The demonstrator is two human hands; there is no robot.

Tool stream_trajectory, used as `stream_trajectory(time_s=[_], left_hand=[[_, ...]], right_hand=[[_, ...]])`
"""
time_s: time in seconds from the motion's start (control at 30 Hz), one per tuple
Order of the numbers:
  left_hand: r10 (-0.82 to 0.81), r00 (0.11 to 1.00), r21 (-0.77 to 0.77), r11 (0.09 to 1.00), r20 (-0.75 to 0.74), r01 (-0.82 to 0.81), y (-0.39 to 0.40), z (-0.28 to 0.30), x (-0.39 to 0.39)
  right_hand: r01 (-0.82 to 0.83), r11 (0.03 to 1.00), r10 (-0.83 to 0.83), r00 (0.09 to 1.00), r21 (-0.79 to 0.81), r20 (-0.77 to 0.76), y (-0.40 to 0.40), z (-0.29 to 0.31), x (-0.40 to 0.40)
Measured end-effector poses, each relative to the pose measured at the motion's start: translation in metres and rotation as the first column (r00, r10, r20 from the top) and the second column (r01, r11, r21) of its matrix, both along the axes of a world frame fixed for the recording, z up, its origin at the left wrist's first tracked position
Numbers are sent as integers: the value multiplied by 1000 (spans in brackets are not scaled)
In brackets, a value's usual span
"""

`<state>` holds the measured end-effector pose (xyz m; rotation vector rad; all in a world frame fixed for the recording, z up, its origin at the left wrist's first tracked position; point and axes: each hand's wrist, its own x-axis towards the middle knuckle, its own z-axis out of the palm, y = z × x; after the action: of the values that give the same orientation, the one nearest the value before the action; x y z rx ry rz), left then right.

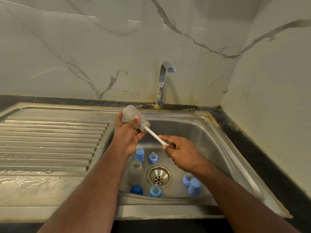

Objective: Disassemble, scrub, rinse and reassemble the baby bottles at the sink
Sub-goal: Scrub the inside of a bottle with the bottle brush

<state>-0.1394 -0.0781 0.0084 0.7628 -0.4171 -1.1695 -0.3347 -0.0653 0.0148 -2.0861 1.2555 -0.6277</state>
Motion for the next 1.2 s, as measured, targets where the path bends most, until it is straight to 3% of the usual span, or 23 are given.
stream_trajectory(time_s=[0.1,0.23,0.3,0.43,0.67,0.87,1.07,1.2], left_hand=[[3,1000,2,1000,14,-3,-1,0,1],[-15,1000,-1,1000,17,15,-3,-2,1],[-23,999,0,1000,28,24,-4,-3,1],[43,999,27,999,13,-44,-6,-4,5],[286,950,92,957,-121,-276,-6,-5,25],[205,975,77,977,-86,-199,-4,-4,20],[101,989,-2,995,-112,-102,-4,-3,20],[84,988,-29,996,-126,-89,-4,-5,19]], right_hand=[[-13,999,13,1000,39,-14,6,1,3],[14,972,-72,968,-235,-240,6,3,1],[-14,958,-74,952,-286,-296,8,1,4],[-8,993,-10,989,-119,-147,7,1,-1],[13,993,-29,990,-120,-135,-2,-3,-17],[61,991,-59,998,-119,18,-3,1,-24],[89,989,-97,993,-121,-64,-6,2,-21],[65,992,-63,998,-107,23,1,3,-21]])
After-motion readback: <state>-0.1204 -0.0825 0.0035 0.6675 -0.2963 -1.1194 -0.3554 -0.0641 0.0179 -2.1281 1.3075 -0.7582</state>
